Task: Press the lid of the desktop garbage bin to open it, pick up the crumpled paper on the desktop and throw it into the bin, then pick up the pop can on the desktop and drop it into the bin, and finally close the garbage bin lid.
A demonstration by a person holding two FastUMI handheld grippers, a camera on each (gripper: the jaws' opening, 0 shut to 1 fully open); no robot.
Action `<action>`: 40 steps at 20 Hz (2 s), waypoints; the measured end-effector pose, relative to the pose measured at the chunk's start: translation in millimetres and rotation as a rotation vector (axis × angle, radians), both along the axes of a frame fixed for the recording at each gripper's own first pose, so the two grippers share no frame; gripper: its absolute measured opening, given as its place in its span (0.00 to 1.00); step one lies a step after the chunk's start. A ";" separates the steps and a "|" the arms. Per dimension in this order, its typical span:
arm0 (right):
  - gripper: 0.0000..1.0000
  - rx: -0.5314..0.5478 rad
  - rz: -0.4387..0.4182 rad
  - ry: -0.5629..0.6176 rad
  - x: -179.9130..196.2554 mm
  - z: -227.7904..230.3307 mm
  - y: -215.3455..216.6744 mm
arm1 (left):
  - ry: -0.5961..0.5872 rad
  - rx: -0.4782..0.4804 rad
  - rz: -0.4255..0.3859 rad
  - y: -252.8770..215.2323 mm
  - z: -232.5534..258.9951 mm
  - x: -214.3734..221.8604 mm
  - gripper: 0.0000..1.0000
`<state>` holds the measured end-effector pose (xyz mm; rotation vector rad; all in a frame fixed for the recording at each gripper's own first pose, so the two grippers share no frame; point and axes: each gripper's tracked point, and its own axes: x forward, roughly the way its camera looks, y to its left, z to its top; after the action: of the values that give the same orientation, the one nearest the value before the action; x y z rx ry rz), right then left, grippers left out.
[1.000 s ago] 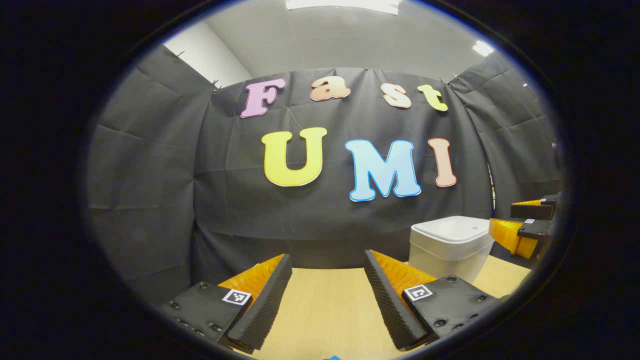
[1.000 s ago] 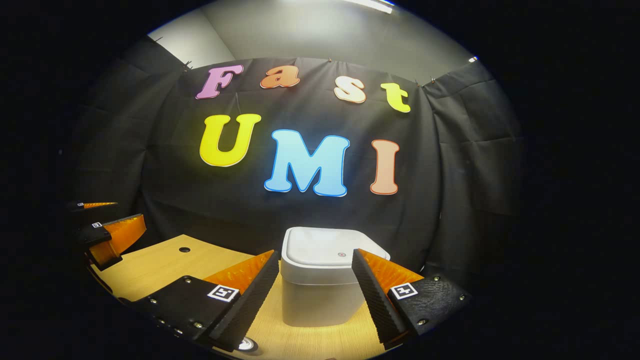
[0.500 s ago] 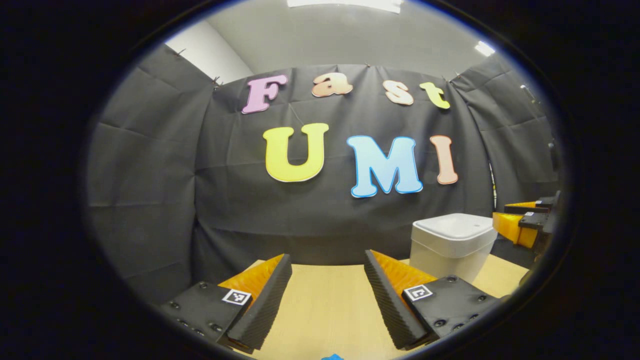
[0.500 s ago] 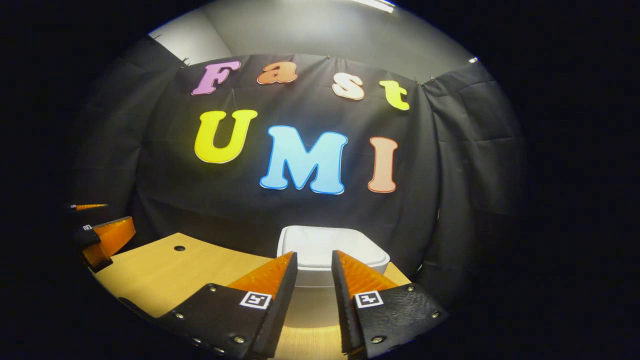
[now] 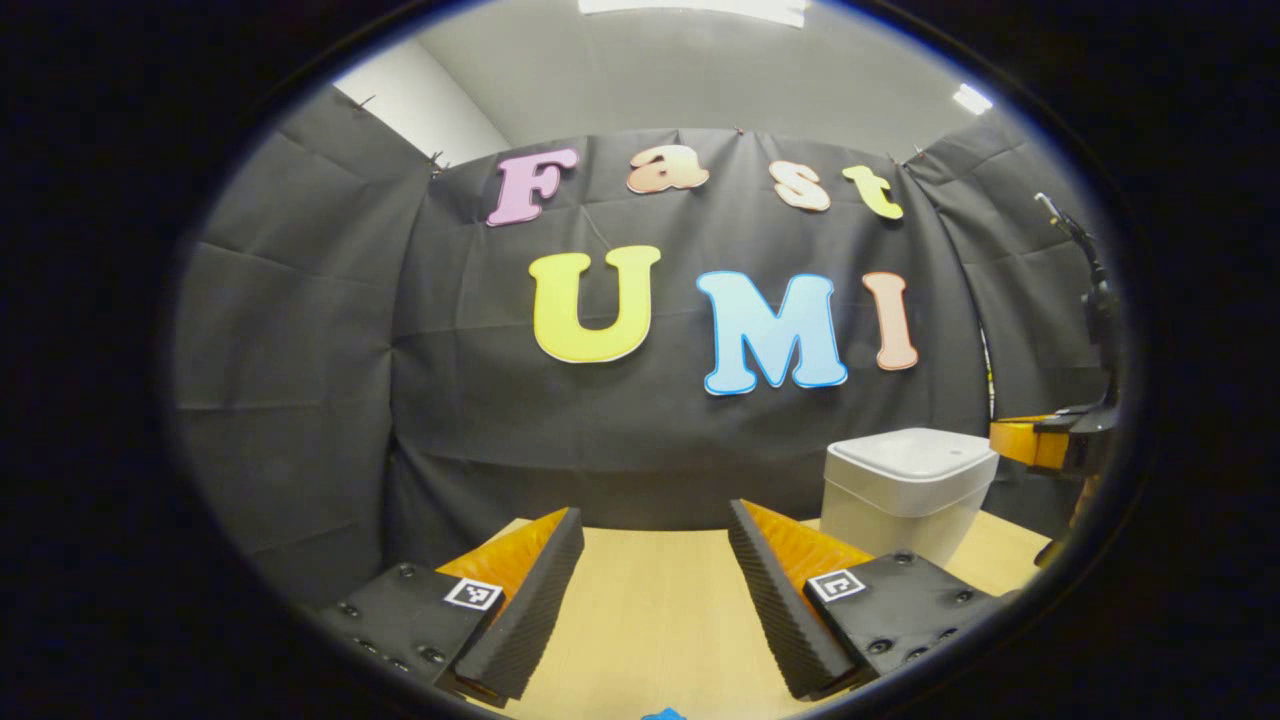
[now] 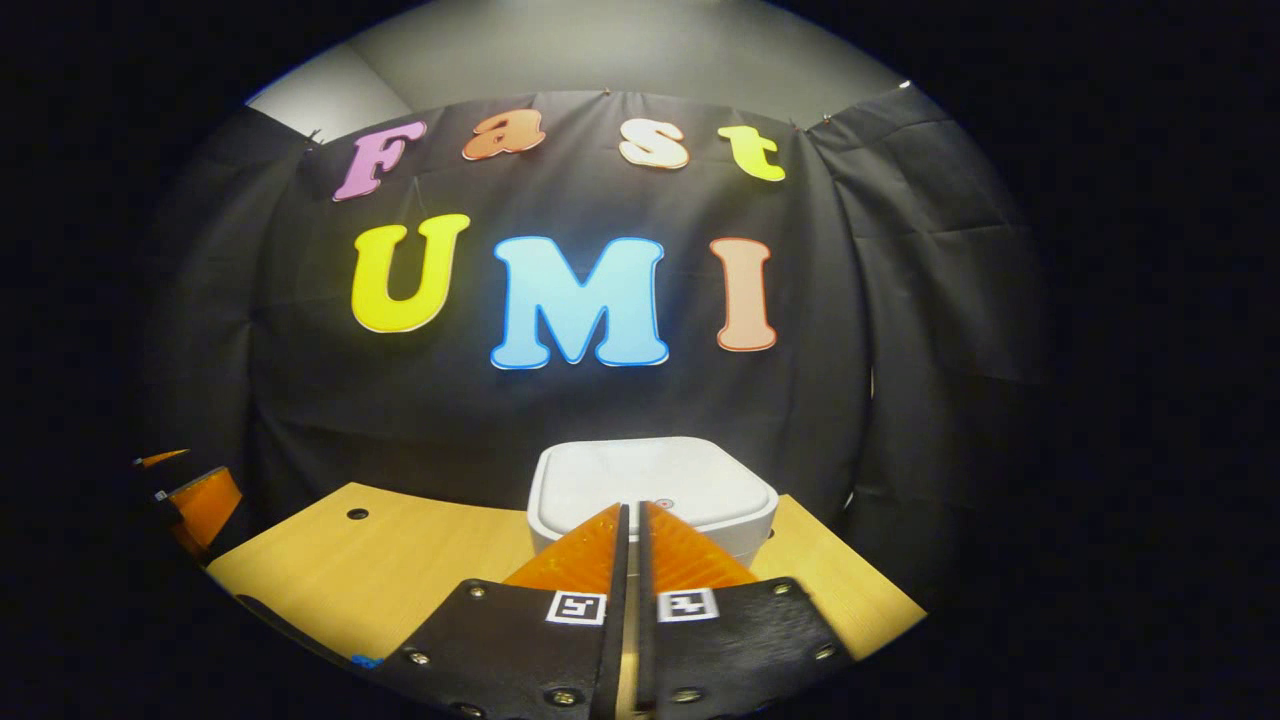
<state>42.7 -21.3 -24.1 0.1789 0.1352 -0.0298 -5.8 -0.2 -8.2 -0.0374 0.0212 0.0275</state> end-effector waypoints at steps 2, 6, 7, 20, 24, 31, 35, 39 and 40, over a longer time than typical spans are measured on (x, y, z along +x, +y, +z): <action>0.01 0.023 0.004 0.019 9.3 -3.7 -0.9 | -0.001 0.000 0.003 1.4 0.3 0.1 1.00; 0.00 0.031 0.004 0.031 23.0 -8.3 -11.1 | -0.001 0.008 0.000 -0.2 0.6 2.4 0.85; 0.00 0.043 0.009 0.033 26.6 -10.0 -11.1 | -0.003 0.011 0.001 -0.3 1.3 1.8 0.85; 0.00 0.048 0.064 0.120 69.8 -29.7 -20.5 | -0.003 0.031 -0.012 -12.7 4.0 2.9 1.00; 0.00 0.078 0.091 0.129 70.5 -30.2 -20.6 | 0.001 0.033 -0.013 -15.7 1.1 4.0 0.98; 0.00 0.113 0.127 0.130 67.7 -35.3 -20.6 | -0.001 0.031 -0.038 -32.5 2.8 9.3 1.00; 0.00 0.094 0.108 0.101 68.5 -26.4 -22.4 | -0.009 0.036 -0.037 -33.7 4.7 5.3 1.00; 0.00 0.074 0.098 0.077 71.3 -19.9 -23.3 | -0.013 0.037 -0.020 -28.9 7.1 -1.1 0.95; 0.00 0.079 0.095 0.056 71.4 -11.4 -24.6 | -0.013 0.038 -0.014 -26.3 8.2 -2.0 0.95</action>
<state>114.1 -45.9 -35.5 0.2501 0.2004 0.0652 -7.8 -26.5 0.0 0.0003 0.0081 0.0141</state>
